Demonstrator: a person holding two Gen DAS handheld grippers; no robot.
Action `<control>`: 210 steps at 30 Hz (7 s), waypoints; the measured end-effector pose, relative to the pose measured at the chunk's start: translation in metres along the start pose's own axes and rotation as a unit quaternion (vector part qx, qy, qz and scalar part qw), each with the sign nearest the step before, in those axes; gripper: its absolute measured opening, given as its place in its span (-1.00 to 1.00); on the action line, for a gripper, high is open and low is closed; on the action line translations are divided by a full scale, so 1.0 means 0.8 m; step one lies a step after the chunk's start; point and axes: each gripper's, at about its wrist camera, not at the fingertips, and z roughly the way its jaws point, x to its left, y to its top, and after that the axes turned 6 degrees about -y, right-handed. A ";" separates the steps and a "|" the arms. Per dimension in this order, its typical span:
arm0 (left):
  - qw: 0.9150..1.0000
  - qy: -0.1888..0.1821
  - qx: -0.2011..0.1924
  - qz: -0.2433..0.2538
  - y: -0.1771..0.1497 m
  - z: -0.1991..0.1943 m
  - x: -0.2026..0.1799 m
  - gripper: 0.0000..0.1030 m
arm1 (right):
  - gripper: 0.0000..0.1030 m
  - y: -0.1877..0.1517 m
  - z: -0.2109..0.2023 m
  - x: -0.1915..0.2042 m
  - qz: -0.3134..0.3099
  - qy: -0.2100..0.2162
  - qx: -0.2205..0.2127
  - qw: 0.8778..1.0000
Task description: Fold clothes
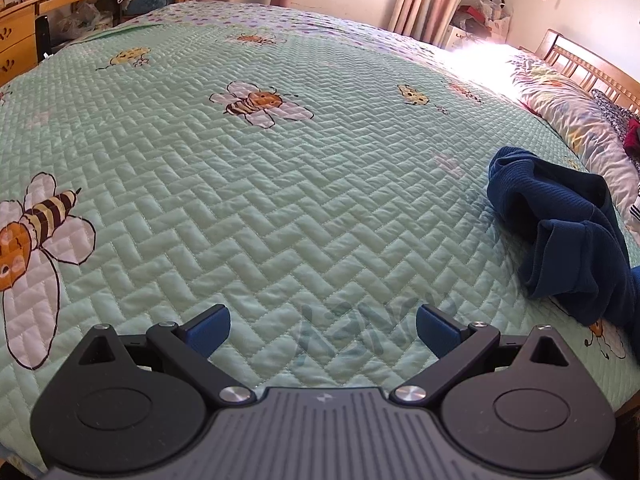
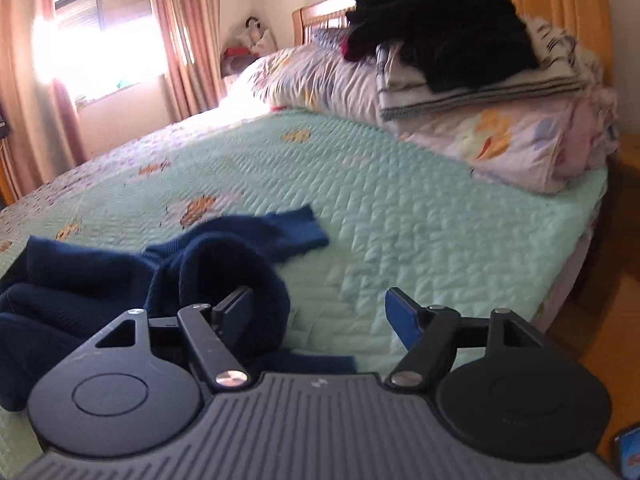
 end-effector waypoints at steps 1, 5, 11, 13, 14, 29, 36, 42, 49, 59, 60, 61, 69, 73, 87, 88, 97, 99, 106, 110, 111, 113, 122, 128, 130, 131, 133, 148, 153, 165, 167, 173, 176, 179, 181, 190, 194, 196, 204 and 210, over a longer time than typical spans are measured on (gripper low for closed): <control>1.000 -0.001 0.001 0.001 -0.001 0.000 -0.001 0.93 | 0.44 0.003 -0.008 0.001 0.000 0.011 -0.014 1.000; 1.000 -0.005 0.003 0.005 -0.003 0.001 -0.003 0.93 | 0.50 0.010 -0.033 0.032 -0.040 0.107 -0.062 0.991; 1.000 -0.004 0.002 0.013 -0.005 -0.001 -0.006 0.93 | 0.70 0.006 -0.012 0.114 -0.136 0.179 -0.054 0.973; 1.000 -0.003 0.003 0.014 -0.005 0.000 -0.005 0.93 | 0.70 0.009 0.006 0.137 -0.158 0.177 -0.053 0.970; 1.000 -0.001 0.004 0.014 -0.005 0.001 -0.005 0.93 | 0.70 0.011 0.016 0.145 -0.166 0.181 -0.047 0.968; 0.999 0.014 0.029 0.037 -0.007 0.026 -0.024 0.94 | -0.75 -0.001 0.027 0.198 -0.240 0.236 -0.049 0.940; 0.998 0.016 0.035 0.052 -0.005 0.028 -0.039 0.94 | -0.83 -0.019 -0.020 0.152 -0.157 0.214 -0.091 0.960; 0.996 -0.004 0.029 0.083 0.004 0.028 -0.078 0.94 | -0.83 -0.040 -0.004 0.058 -0.078 0.161 -0.026 0.984; 0.990 -0.039 0.015 0.131 0.021 0.026 -0.140 0.93 | -0.82 -0.075 0.013 0.034 -0.025 0.189 0.012 0.982; 0.940 -0.122 -0.040 0.317 0.076 0.064 -0.292 0.93 | -0.81 -0.086 0.020 0.024 0.010 0.220 0.008 0.975; 0.932 -0.130 -0.036 0.338 0.079 0.073 -0.306 0.93 | -0.81 -0.087 0.018 0.026 0.006 0.219 0.005 0.976; 0.924 -0.133 -0.032 0.358 0.082 0.083 -0.319 0.93 | -0.80 -0.087 0.018 0.027 0.004 0.218 0.003 0.976; 0.861 -0.184 0.007 0.474 0.086 0.144 -0.370 0.90 | -0.80 -0.087 0.023 0.020 0.016 0.233 0.003 0.972; 0.847 -0.204 0.024 0.490 0.094 0.171 -0.381 0.91 | -0.79 -0.088 0.025 0.018 0.020 0.238 0.003 0.971; 0.807 -0.185 0.044 0.559 0.050 0.198 -0.403 0.15 | -0.71 -0.090 0.022 0.023 0.017 0.244 0.004 0.969; 0.802 -0.171 0.019 0.572 0.034 0.187 -0.403 -0.02 | -0.71 -0.089 0.021 0.023 0.016 0.243 0.004 0.970; 0.817 0.007 -0.206 0.538 -0.091 0.110 -0.400 -0.39 | -0.54 -0.086 0.002 0.048 -0.046 0.209 -0.022 0.977; 0.834 0.021 -0.232 0.501 -0.087 0.090 -0.394 -0.44 | -0.54 -0.079 -0.011 0.064 -0.053 0.236 -0.027 0.970; 0.864 0.101 -0.314 0.381 0.010 -0.009 -0.326 -0.51 | -0.71 -0.032 -0.079 0.162 -0.083 0.375 -0.073 0.920; 0.830 0.172 -0.397 0.353 0.058 -0.096 -0.286 -0.52 | -0.73 0.023 -0.131 0.224 -0.052 0.492 -0.102 0.863; 0.824 0.184 -0.408 0.346 0.072 -0.117 -0.278 -0.52 | -0.73 0.036 -0.142 0.235 -0.037 0.519 -0.107 0.847; 0.819 0.209 -0.416 0.334 0.093 -0.143 -0.262 -0.52 | -0.73 0.055 -0.158 0.254 -0.018 0.547 -0.111 0.830; 0.873 0.273 -0.261 0.309 0.102 -0.061 -0.192 -0.23 | -0.07 0.006 -0.101 0.291 -0.034 0.470 -0.007 0.882; 0.944 0.196 -0.122 0.234 0.061 -0.002 -0.124 0.26 | 0.15 -0.066 -0.041 0.232 -0.006 0.387 0.099 0.917; 0.947 0.196 -0.125 0.220 0.056 -0.015 -0.105 0.67 | 0.18 -0.079 -0.034 0.205 0.005 0.363 0.101 0.926; 0.948 0.197 -0.133 0.212 0.057 -0.024 -0.094 0.69 | 0.19 -0.083 -0.031 0.192 0.012 0.352 0.102 0.930; 0.954 0.183 -0.144 0.190 0.062 -0.041 -0.076 0.74 | 0.21 -0.088 -0.027 0.170 0.028 0.330 0.101 0.938; 0.970 0.112 -0.213 0.023 0.052 -0.124 0.026 0.96 | 0.35 -0.108 -0.071 0.231 -0.114 0.367 0.085 0.919; 0.968 0.103 -0.229 0.009 0.045 -0.136 0.049 0.95 | 0.45 -0.122 -0.093 0.269 -0.154 0.394 0.089 0.902; 0.977 0.025 -0.212 -0.008 0.046 -0.099 0.092 0.95 | 0.48 -0.088 -0.074 0.383 -0.180 0.433 0.079 0.880; 0.977 0.016 -0.210 0.013 0.053 -0.088 0.087 0.95 | 0.48 -0.090 -0.062 0.413 -0.199 0.442 0.093 0.870; 0.981 0.007 -0.190 0.037 0.092 -0.068 0.075 0.93 | -0.60 -0.106 -0.024 0.467 -0.233 0.427 0.155 0.860; 0.979 0.013 -0.198 0.035 0.095 -0.083 0.071 0.92 | -0.71 -0.104 -0.045 0.456 -0.256 0.425 0.110 0.861; 0.976 0.025 -0.212 0.041 0.083 -0.101 0.068 0.94 | -0.73 -0.095 -0.088 0.429 -0.313 0.369 -0.021 0.875; 0.977 0.029 -0.206 0.036 0.070 -0.110 0.067 0.94 | -0.73 -0.081 -0.109 0.396 -0.322 0.322 -0.092 0.885; 0.984 0.052 -0.160 0.057 0.037 -0.117 0.036 0.94 | -0.72 -0.077 -0.077 0.245 -0.314 0.190 -0.019 0.930; 0.985 0.053 -0.144 0.083 0.032 -0.107 0.017 0.94 | -0.72 -0.113 -0.061 0.195 -0.270 0.211 0.043 0.939; 0.984 0.064 -0.140 0.089 0.033 -0.100 0.012 0.94 | -0.72 -0.119 -0.065 0.189 -0.263 0.217 0.040 0.939; 0.980 0.090 -0.160 0.080 0.069 -0.072 0.025 0.94 | -0.66 -0.113 -0.041 0.172 -0.180 0.273 0.058 0.943; 0.964 0.115 -0.152 0.187 0.103 -0.022 0.019 0.94 | -0.63 -0.112 -0.030 0.159 -0.137 0.305 0.059 0.940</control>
